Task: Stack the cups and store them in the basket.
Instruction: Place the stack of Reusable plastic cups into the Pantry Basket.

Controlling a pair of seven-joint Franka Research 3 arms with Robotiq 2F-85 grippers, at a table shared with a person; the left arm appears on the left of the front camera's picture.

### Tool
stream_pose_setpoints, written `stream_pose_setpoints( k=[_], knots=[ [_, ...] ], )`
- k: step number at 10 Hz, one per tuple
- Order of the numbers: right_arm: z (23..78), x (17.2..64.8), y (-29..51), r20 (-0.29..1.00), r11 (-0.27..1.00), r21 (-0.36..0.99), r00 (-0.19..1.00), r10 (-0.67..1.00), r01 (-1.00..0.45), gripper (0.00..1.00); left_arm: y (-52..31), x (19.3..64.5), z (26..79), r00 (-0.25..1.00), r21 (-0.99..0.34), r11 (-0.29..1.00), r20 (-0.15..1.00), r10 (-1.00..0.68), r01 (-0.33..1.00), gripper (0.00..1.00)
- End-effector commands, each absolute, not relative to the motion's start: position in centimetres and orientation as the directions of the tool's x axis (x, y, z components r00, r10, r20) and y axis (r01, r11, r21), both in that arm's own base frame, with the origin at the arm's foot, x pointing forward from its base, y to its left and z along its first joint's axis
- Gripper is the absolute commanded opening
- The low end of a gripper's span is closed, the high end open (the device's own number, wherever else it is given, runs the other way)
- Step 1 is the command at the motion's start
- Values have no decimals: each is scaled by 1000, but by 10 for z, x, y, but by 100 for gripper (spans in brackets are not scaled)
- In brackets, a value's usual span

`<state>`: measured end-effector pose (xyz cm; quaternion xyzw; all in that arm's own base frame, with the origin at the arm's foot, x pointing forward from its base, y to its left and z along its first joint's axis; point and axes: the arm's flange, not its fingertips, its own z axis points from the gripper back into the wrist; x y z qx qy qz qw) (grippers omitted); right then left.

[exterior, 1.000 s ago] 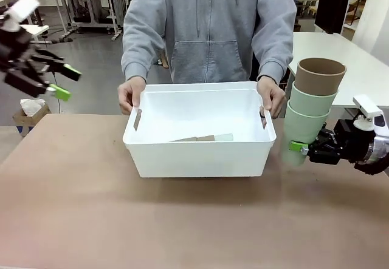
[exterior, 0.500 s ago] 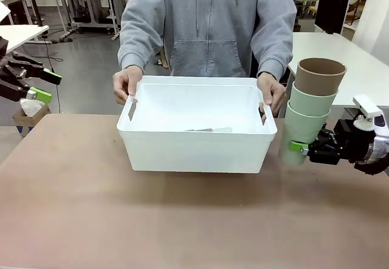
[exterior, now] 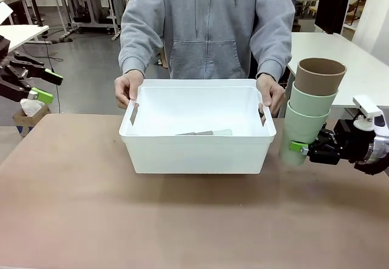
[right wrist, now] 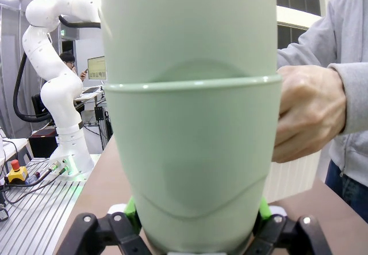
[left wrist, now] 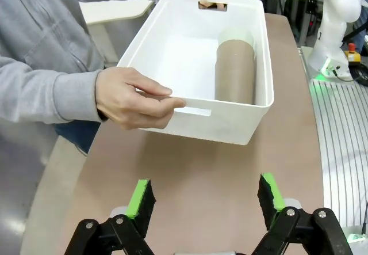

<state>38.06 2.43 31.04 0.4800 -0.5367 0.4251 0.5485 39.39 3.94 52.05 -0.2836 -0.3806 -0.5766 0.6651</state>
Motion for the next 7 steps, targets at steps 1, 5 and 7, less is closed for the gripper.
stream_pose_setpoints(
  k=[1, 5, 7],
  knots=[
    [315, 381, 24, 998, 178, 58, 50, -49, -982, 84, 41, 393, 523, 39, 63, 166, 834, -550, 984, 94],
    [315, 381, 24, 998, 178, 58, 50, -49, -982, 84, 41, 393, 523, 39, 63, 166, 834, -550, 984, 94],
    [315, 381, 24, 998, 178, 58, 50, -49, -982, 84, 41, 393, 523, 39, 63, 166, 834, -550, 984, 94]
  ],
)
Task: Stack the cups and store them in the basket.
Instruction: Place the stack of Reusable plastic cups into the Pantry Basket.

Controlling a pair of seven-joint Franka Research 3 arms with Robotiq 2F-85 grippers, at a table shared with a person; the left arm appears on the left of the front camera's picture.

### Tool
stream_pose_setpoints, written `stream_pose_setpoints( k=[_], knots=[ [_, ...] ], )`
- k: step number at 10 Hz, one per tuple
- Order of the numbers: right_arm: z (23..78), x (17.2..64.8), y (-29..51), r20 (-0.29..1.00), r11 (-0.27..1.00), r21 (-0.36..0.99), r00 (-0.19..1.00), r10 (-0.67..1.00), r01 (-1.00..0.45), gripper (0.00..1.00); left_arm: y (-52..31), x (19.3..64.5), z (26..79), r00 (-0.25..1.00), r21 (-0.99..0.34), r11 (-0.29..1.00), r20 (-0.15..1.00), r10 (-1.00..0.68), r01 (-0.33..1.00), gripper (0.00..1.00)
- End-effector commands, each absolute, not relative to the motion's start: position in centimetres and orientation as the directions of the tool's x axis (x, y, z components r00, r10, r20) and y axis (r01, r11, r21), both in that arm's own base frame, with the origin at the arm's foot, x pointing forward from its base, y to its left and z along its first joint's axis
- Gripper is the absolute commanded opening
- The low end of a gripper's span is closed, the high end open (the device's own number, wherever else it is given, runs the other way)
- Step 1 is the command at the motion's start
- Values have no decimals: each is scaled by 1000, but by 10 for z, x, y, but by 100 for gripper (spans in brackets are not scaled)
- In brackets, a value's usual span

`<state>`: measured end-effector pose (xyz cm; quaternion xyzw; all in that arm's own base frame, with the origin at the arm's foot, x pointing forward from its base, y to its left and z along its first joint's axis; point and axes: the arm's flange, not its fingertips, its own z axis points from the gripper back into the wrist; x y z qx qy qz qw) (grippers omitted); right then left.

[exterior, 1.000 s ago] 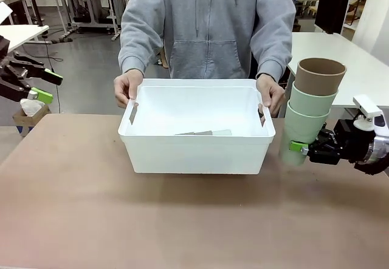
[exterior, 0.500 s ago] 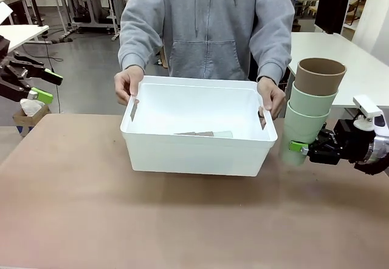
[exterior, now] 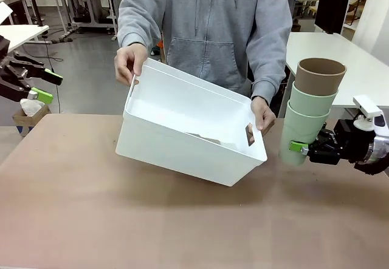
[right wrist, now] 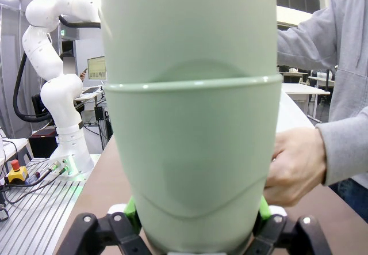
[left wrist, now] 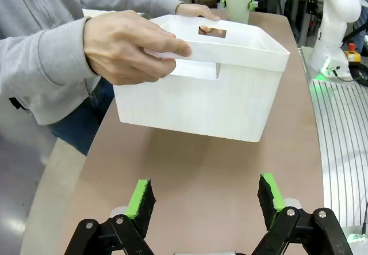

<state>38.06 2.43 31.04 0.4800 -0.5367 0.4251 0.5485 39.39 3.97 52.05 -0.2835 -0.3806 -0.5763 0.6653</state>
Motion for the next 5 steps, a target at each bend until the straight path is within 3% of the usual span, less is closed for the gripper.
stream_pose_setpoints(
  k=[1, 5],
  knots=[
    [315, 381, 24, 998, 178, 58, 50, -49, -982, 84, 41, 393, 523, 39, 63, 166, 834, -550, 984, 94],
    [330, 377, 34, 997, 224, 81, 78, -21, -971, 84, 41, 393, 523, 39, 63, 166, 834, -550, 984, 94]
  ],
)
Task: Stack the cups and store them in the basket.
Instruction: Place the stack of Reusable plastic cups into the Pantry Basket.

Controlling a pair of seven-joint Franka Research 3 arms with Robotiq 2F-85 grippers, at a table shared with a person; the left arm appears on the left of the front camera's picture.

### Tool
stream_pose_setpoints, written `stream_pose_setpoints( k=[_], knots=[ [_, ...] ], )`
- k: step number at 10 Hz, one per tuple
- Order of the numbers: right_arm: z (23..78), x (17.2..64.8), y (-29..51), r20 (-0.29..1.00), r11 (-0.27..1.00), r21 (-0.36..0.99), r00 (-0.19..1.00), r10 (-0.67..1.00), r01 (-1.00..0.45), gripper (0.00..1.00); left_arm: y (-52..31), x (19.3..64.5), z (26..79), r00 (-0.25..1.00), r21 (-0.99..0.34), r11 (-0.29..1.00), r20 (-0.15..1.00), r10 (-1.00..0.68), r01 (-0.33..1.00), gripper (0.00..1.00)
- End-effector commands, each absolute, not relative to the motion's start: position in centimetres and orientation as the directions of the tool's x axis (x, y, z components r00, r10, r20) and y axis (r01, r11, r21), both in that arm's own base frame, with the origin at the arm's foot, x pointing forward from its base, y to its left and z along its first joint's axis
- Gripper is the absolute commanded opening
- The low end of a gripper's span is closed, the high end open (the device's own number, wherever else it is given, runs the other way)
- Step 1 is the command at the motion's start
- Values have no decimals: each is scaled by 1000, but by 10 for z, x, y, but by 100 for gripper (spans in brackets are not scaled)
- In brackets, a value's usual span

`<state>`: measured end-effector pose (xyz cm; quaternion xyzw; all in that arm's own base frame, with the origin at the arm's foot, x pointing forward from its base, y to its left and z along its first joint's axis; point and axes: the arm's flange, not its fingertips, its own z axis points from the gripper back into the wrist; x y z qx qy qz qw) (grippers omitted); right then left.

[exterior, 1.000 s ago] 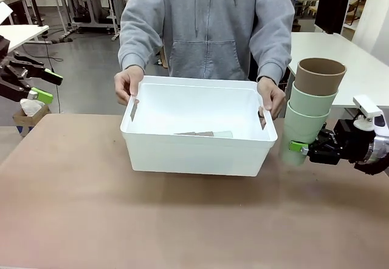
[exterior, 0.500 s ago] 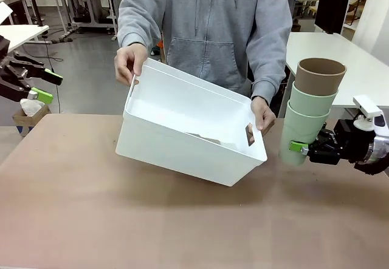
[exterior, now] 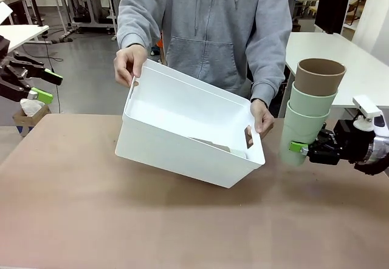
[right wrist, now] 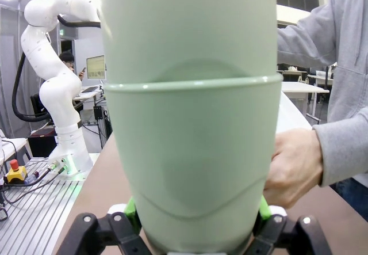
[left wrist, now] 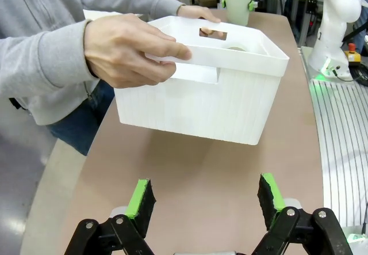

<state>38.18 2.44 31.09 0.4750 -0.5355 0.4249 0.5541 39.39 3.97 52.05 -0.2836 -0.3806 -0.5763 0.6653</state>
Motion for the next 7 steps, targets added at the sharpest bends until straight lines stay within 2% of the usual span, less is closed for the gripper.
stream_pose_setpoints(
  k=[1, 7],
  knots=[
    [354, 373, 46, 995, 255, 82, 93, 30, -963, 84, 41, 393, 523, 39, 63, 166, 834, -550, 984, 94],
    [483, 374, 138, 937, 330, 4, 118, 327, -944, 84, 41, 393, 523, 39, 63, 166, 834, -550, 984, 94]
  ],
)
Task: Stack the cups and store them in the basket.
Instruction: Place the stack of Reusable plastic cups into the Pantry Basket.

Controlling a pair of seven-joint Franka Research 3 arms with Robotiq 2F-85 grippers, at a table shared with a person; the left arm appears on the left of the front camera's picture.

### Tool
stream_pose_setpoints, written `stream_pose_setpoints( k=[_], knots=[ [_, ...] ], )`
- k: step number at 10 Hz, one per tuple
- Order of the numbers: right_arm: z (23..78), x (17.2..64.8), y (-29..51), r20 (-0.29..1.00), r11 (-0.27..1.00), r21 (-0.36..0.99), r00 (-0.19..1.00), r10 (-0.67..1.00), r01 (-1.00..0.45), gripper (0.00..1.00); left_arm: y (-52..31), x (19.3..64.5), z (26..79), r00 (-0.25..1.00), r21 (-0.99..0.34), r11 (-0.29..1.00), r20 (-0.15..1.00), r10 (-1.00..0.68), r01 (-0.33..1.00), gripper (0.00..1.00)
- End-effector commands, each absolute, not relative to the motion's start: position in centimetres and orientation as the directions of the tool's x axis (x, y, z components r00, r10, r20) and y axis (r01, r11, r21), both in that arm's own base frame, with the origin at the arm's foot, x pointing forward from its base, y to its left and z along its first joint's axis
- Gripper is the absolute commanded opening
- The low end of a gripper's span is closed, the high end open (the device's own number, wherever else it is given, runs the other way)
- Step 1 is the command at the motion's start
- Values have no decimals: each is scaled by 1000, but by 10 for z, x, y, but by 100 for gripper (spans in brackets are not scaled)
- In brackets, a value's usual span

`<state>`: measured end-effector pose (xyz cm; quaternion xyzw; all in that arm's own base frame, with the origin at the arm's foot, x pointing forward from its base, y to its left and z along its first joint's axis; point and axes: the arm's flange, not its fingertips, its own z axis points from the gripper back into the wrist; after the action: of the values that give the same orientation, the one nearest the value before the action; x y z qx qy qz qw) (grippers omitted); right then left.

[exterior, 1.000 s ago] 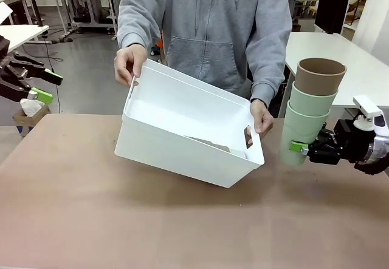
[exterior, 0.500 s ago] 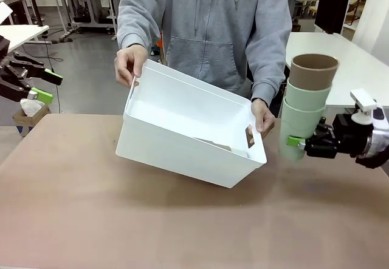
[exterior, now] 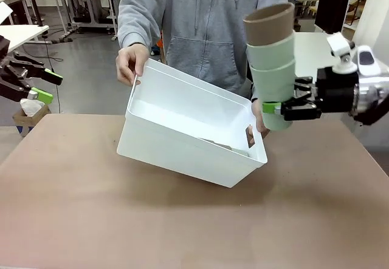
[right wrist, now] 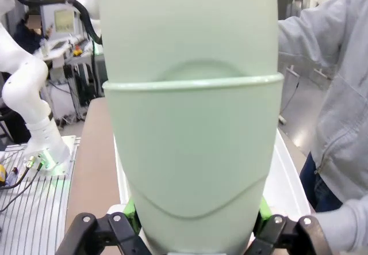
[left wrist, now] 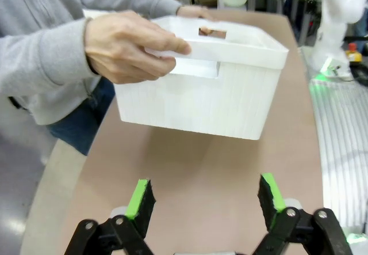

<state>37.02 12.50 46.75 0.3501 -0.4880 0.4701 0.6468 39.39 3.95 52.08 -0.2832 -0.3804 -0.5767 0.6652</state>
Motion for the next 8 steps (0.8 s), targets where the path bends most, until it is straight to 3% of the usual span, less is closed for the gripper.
stream_pose_setpoints(
  k=[1, 8],
  knots=[
    [494, 374, 156, 912, 336, -17, 123, 392, -942, 84, 41, 393, 523, 39, 63, 166, 834, -550, 984, 94],
    [493, 415, 241, 696, 388, -197, 150, 702, -900, 84, 41, 393, 523, 39, 63, 166, 834, -550, 984, 94]
  ],
)
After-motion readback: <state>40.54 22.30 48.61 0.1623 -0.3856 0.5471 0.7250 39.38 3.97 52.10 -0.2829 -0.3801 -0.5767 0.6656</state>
